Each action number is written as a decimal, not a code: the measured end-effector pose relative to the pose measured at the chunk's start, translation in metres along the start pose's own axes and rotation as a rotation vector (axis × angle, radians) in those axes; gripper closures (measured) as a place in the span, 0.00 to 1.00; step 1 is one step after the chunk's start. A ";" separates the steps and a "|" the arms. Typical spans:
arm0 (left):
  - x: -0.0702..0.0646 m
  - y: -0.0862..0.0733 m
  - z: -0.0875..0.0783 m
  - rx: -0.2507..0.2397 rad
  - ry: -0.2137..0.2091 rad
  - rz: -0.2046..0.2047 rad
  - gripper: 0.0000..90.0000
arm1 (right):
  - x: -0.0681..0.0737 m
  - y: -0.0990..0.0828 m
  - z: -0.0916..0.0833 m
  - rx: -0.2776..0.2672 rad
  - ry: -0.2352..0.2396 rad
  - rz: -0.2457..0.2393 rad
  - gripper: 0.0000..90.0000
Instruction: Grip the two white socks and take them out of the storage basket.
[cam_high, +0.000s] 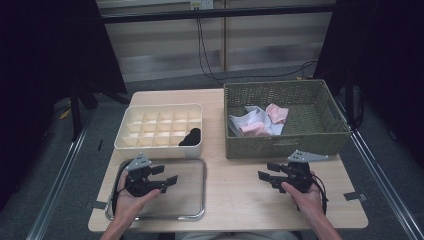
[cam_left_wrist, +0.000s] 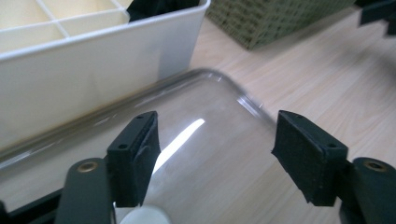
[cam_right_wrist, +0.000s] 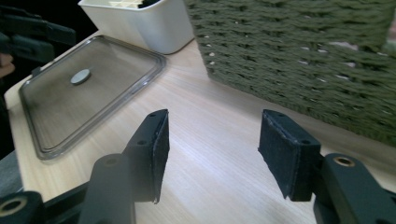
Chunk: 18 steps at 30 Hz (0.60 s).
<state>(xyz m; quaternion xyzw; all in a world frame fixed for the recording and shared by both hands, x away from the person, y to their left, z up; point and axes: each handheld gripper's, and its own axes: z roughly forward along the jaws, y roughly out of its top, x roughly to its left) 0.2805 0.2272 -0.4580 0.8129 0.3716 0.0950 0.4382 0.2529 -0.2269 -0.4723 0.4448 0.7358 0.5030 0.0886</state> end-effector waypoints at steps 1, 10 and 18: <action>-0.001 -0.003 0.000 0.005 -0.014 -0.011 0.34 | 0.001 0.002 0.000 0.004 0.004 -0.004 0.48; -0.012 -0.016 0.001 0.032 -0.041 0.001 0.34 | 0.001 0.018 0.000 0.003 0.031 -0.004 0.50; -0.016 -0.017 0.004 0.054 -0.054 0.039 0.34 | -0.002 0.034 -0.006 -0.029 0.025 -0.002 0.49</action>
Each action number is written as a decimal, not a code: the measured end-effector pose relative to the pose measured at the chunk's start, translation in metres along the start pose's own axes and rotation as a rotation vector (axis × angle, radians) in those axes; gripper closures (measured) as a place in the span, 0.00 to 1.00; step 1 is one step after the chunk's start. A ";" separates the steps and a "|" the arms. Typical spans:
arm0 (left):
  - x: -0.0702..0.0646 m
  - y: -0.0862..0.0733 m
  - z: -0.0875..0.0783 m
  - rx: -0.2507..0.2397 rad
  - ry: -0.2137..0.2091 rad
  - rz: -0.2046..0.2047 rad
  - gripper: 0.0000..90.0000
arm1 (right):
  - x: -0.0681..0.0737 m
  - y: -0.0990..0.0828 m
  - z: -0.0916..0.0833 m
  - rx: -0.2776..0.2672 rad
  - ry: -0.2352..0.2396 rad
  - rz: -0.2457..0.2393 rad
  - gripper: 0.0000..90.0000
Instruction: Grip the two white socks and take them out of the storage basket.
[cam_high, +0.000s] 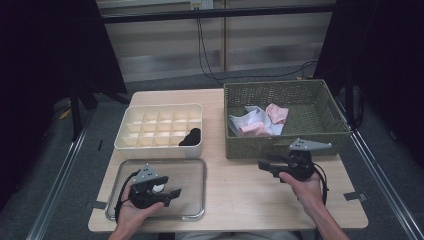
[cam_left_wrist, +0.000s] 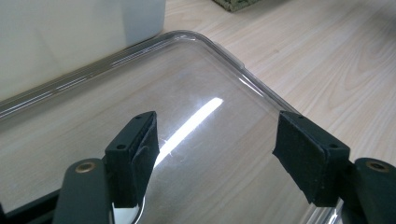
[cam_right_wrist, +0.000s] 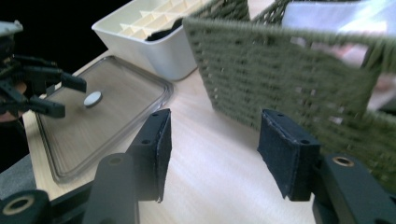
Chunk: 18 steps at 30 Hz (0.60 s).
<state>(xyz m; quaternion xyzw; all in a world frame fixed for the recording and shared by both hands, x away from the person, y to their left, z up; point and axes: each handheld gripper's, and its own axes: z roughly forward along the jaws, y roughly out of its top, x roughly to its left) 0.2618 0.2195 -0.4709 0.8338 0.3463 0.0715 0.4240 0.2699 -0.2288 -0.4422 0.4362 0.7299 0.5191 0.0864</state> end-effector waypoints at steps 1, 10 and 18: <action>-0.001 0.000 0.000 0.002 0.006 0.003 0.34 | 0.000 0.003 0.000 -0.002 0.000 0.001 0.48; -0.006 0.000 0.000 0.003 -0.012 0.015 0.34 | -0.009 0.039 0.000 -0.013 -0.028 -0.030 0.48; -0.002 -0.002 -0.003 0.002 -0.017 0.015 0.35 | -0.025 0.070 0.013 0.019 -0.043 -0.038 0.48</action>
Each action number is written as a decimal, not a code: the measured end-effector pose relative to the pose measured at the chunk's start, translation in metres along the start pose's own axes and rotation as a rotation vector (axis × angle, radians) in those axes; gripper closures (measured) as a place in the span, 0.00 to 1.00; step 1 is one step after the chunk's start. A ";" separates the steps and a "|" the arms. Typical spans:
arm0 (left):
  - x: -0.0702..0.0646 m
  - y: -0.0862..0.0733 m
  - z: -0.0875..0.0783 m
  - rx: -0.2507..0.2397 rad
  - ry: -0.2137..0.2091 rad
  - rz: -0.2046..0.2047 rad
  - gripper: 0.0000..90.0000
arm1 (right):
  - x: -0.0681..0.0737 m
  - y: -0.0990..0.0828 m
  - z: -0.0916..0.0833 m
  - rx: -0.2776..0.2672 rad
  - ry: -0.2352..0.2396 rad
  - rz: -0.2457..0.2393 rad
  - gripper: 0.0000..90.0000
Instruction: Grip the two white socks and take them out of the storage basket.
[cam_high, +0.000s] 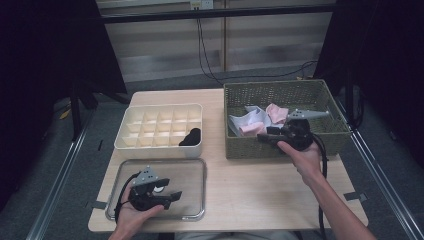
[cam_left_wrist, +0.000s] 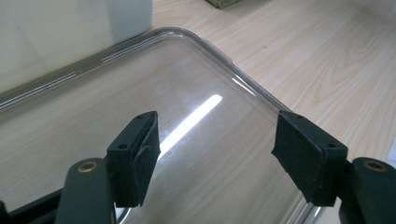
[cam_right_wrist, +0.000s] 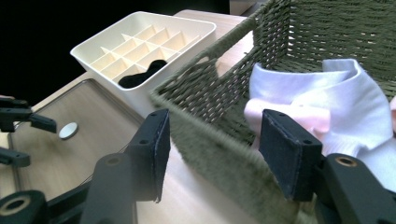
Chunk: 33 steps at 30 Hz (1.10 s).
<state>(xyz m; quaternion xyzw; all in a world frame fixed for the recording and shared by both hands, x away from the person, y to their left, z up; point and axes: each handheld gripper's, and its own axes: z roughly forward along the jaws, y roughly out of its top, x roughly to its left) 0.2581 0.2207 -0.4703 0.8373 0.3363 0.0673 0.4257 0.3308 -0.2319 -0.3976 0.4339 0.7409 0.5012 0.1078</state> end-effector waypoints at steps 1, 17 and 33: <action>0.000 0.000 0.000 0.001 0.004 -0.003 0.35 | -0.003 0.003 0.003 0.005 0.002 0.001 0.49; 0.007 0.000 -0.003 -0.013 0.005 -0.033 0.34 | -0.042 0.048 0.040 0.056 -0.016 0.014 0.60; 0.012 -0.001 -0.006 -0.029 -0.018 -0.066 0.33 | -0.082 0.071 0.076 0.157 -0.090 0.055 0.67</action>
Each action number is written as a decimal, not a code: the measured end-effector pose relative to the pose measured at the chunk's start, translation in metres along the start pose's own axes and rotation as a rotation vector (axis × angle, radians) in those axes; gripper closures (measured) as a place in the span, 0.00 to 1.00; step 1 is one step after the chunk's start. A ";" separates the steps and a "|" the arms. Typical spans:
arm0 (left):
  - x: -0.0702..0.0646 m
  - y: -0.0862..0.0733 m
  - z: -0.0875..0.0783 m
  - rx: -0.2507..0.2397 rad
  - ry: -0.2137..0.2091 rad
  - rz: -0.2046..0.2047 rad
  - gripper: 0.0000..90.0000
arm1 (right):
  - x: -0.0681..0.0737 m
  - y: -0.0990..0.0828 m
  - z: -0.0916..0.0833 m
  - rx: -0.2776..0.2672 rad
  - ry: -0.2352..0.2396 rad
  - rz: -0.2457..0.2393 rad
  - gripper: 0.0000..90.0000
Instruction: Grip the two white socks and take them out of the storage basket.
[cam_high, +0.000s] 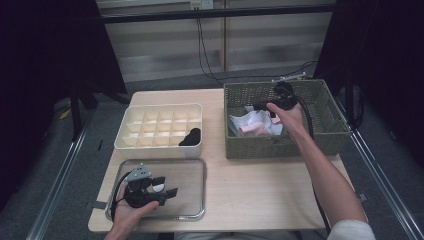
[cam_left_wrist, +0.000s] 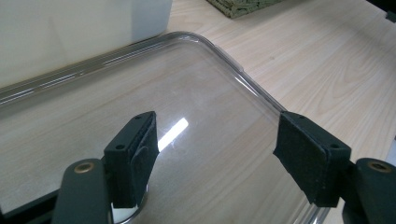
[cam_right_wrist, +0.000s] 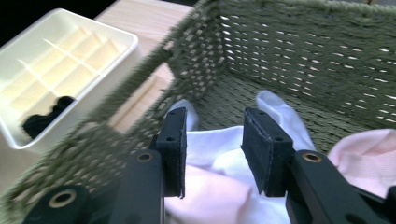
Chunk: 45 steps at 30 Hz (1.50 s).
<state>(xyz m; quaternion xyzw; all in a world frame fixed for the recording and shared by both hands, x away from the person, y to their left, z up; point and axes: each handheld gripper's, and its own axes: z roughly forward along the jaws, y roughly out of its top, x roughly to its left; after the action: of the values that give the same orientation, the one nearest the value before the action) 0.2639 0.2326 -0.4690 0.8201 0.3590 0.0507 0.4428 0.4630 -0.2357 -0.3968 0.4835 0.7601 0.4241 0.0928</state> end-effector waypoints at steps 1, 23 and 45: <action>0.000 0.000 0.000 0.000 -0.002 -0.001 0.33 | -0.002 0.002 0.003 0.003 -0.008 0.001 0.67; 0.002 -0.002 -0.002 0.003 0.029 0.012 0.32 | -0.037 0.002 0.044 0.155 -0.108 0.081 0.73; 0.001 -0.001 -0.001 0.003 0.024 0.029 0.32 | -0.029 0.002 0.033 0.110 -0.040 0.084 0.99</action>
<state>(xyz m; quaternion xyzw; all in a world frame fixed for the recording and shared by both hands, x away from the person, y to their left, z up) 0.2636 0.2346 -0.4690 0.8252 0.3523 0.0665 0.4364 0.4973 -0.2402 -0.4240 0.5276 0.7593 0.3756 0.0636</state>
